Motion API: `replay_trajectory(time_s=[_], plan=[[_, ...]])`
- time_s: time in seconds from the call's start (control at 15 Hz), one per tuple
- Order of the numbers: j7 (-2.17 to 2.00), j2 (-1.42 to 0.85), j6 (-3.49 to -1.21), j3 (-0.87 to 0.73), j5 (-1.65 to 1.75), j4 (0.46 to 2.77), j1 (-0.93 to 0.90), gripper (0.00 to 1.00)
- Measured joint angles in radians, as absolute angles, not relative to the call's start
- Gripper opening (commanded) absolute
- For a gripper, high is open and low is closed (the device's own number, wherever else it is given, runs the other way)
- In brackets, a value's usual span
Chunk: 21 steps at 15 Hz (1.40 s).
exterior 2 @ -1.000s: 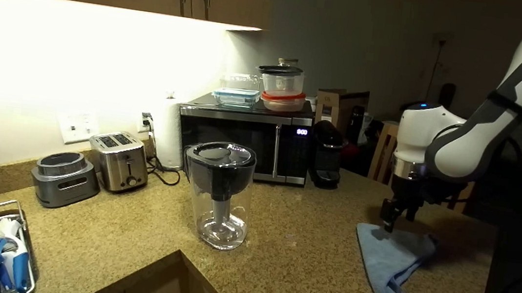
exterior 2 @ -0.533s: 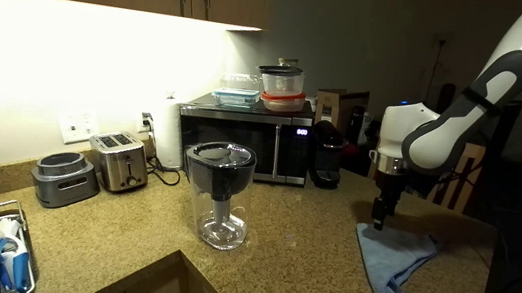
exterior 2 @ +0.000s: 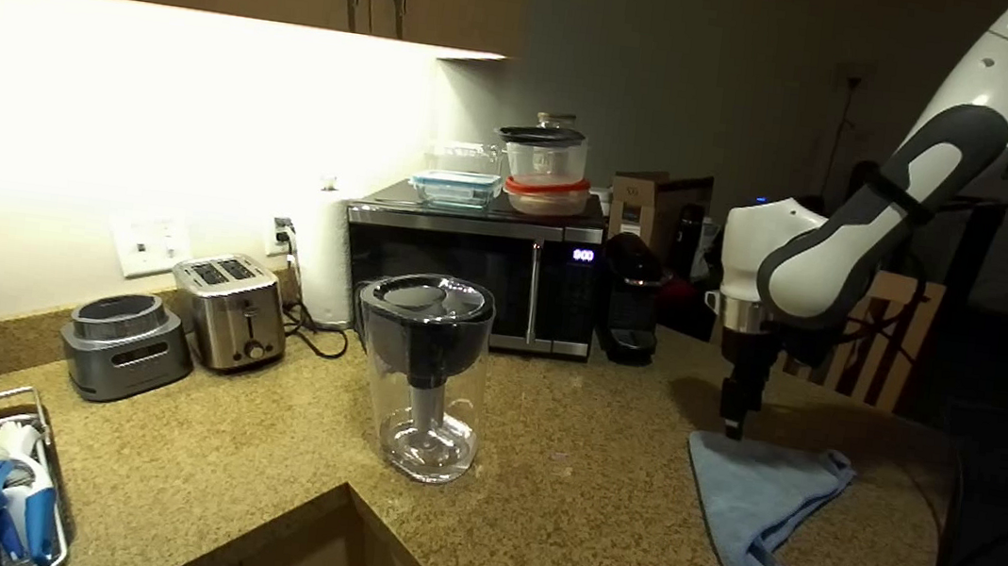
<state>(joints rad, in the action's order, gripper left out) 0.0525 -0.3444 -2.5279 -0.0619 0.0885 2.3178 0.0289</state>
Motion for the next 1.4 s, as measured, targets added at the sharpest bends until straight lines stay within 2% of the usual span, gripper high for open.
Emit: replay_trajectory(time_s=[0.8,1.4], plan=[[0.041,-0.339,-2.487,-0.070,0.087,2.302,0.058,1.00],[0.046,-0.149,-2.539,-0.010,0.068,2.564,0.036,1.00]])
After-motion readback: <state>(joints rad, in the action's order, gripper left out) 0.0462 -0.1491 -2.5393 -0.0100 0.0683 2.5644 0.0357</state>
